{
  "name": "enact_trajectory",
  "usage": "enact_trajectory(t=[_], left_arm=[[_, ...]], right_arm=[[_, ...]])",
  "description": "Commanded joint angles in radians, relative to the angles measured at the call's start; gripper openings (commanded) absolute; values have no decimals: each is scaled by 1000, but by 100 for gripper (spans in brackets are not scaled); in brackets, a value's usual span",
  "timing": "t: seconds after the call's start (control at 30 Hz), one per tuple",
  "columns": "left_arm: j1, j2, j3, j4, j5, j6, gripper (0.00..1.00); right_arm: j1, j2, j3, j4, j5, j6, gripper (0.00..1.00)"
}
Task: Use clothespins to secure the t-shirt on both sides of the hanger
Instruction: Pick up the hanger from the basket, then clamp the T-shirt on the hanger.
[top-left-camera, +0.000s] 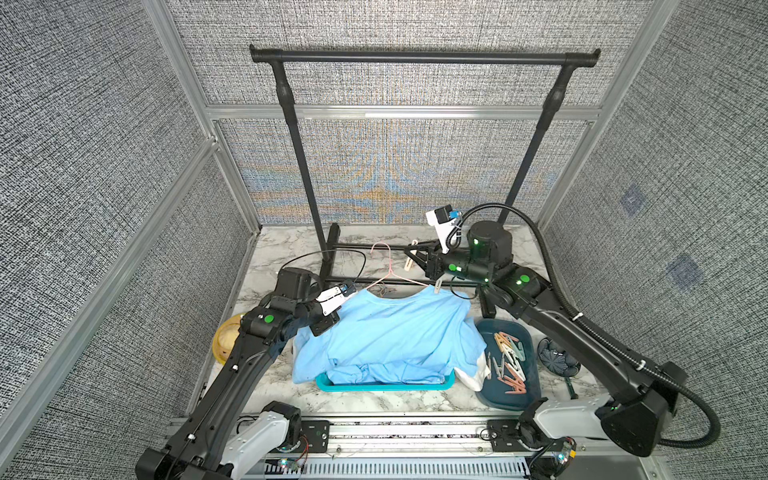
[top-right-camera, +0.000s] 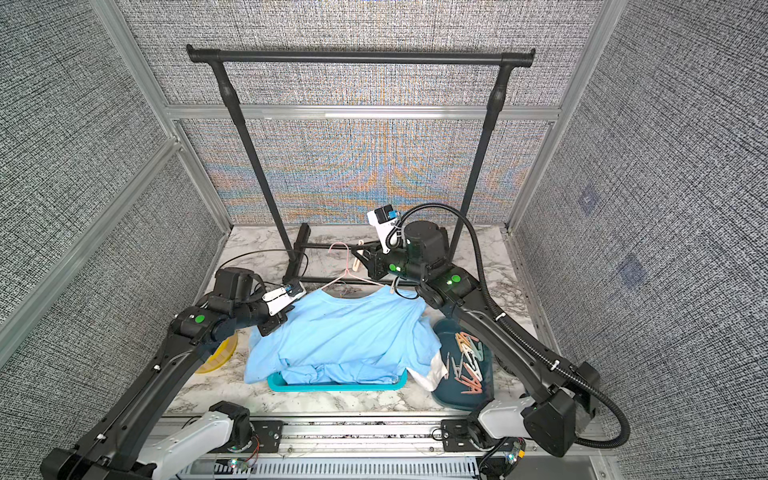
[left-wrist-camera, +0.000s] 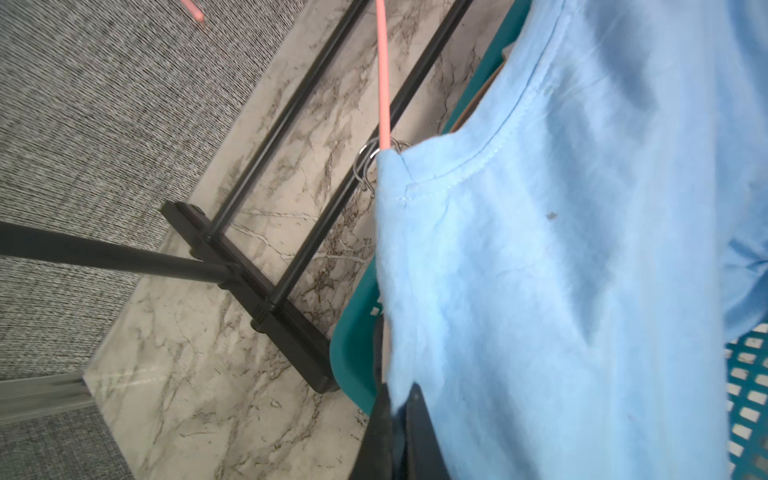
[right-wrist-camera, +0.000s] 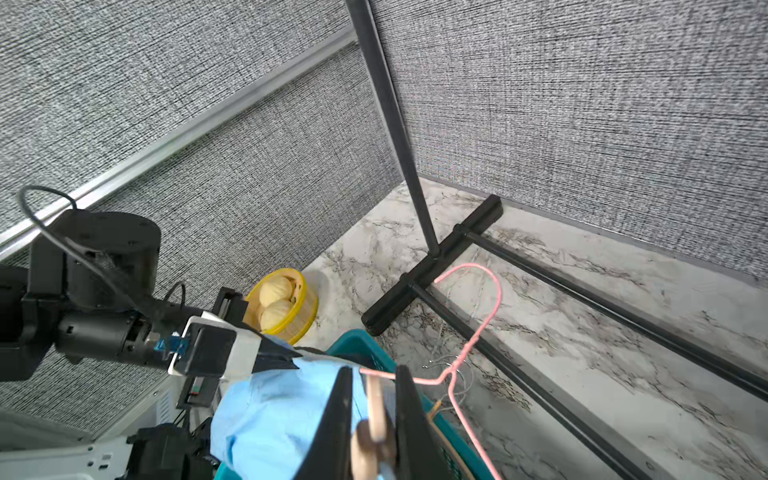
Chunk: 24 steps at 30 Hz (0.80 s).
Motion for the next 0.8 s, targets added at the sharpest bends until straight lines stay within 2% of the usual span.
enact_trajectory(t=[0.0, 0.17, 0.37, 0.77], left_arm=[[-1, -22, -3, 91, 56, 29, 0], [-1, -56, -2, 81, 71, 85, 0], [-2, -116, -17, 72, 137, 175, 0], [-1, -161, -28, 68, 129, 236, 0]], right_arm=[[26, 26, 40, 8, -119, -40, 0], [100, 124, 170, -141, -154, -170, 0], [151, 212, 272, -201, -179, -201, 0], [187, 333, 380, -287, -222, -272, 0]])
